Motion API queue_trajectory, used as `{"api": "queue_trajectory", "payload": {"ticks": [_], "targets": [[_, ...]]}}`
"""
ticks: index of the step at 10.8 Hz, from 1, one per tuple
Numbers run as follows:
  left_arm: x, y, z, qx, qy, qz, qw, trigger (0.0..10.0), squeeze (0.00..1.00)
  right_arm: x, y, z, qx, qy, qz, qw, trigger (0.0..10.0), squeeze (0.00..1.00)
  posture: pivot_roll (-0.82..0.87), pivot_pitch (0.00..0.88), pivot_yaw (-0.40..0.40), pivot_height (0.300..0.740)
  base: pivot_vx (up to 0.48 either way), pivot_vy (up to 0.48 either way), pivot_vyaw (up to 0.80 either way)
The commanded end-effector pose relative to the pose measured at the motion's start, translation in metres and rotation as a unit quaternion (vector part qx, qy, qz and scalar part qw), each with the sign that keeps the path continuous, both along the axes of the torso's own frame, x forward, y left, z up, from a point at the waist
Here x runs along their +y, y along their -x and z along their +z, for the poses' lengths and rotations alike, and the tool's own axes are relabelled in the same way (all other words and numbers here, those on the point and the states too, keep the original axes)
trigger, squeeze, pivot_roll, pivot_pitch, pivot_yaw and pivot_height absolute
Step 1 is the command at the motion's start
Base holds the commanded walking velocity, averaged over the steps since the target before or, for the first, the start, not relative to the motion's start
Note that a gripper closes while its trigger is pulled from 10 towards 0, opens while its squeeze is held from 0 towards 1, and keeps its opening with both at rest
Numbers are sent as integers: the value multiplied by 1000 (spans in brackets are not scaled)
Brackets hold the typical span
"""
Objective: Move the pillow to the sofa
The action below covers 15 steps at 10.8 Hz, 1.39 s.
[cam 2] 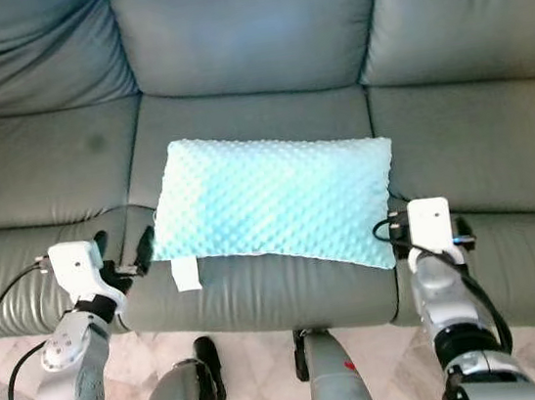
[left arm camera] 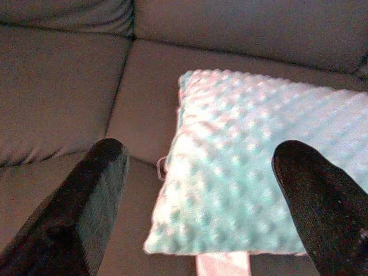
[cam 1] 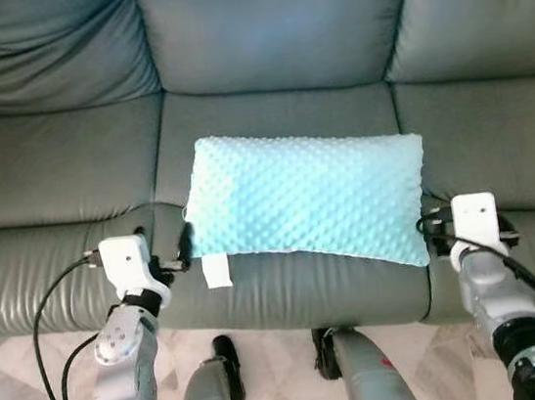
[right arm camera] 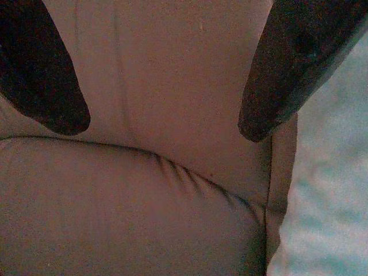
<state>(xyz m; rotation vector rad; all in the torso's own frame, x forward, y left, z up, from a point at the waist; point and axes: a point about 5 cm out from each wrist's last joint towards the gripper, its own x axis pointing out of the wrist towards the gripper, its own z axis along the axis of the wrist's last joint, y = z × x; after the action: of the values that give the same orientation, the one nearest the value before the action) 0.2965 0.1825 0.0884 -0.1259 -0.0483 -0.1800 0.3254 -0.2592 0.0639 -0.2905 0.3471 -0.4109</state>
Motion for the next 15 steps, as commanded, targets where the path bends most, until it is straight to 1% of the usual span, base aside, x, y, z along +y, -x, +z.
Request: {"api": "queue_trajectory", "payload": {"ticks": [1,2,4,5,6,7,8,9,10,12,13,15], "targets": [[-1,16,-8,23,0,-19,1000,10000,0,-11,13,-16,38,-8,-19,999,10000,0,-20,436,31,740,0,0,0],[1,24,-7,37,2,-13,999,10000,0,-14,14,-19,52,-9,-21,998,10000,0,-11,436,32,740,0,0,0],[2,31,-2,48,8,-6,999,10000,0,-15,12,-17,52,-16,-8,999,10000,0,10,442,40,740,0,0,0],[1,33,0,50,9,-8,999,10000,0,-18,13,-16,50,-15,-12,999,10000,0,10,442,40,740,0,0,0],[2,33,1,53,8,-7,999,10000,0,-20,11,-13,37,-19,-10,999,10000,0,15,445,46,740,0,0,0],[2,33,2,58,8,-8,998,10000,0,-20,8,-9,20,-24,-1,1000,10000,0,16,446,49,740,0,0,0],[0,33,3,59,9,-10,998,10000,0,-19,7,-8,15,-29,2,999,10000,0,17,446,51,740,0,0,0],[-4,34,4,63,12,-15,998,10000,0,-17,6,-7,8,-46,7,999,10000,0,18,447,51,740,0,0,0],[-5,34,4,65,12,-15,998,10000,0,-15,5,-7,6,-52,9,999,10000,0,18,447,51,740,0,0,0],[-4,35,4,69,13,-15,997,10000,0,-12,4,-9,-1,-87,4,996,10000,0,24,453,52,740,0,0,0],[-4,36,5,70,12,-15,997,10000,0,-9,3,-9,0,-96,7,995,10000,0,26,455,52,740,0,0,0],[-5,36,6,72,12,-16,997,10000,0,4,3,-19,32,-117,22,992,10000,0,38,460,55,740,0,0,0]]}}
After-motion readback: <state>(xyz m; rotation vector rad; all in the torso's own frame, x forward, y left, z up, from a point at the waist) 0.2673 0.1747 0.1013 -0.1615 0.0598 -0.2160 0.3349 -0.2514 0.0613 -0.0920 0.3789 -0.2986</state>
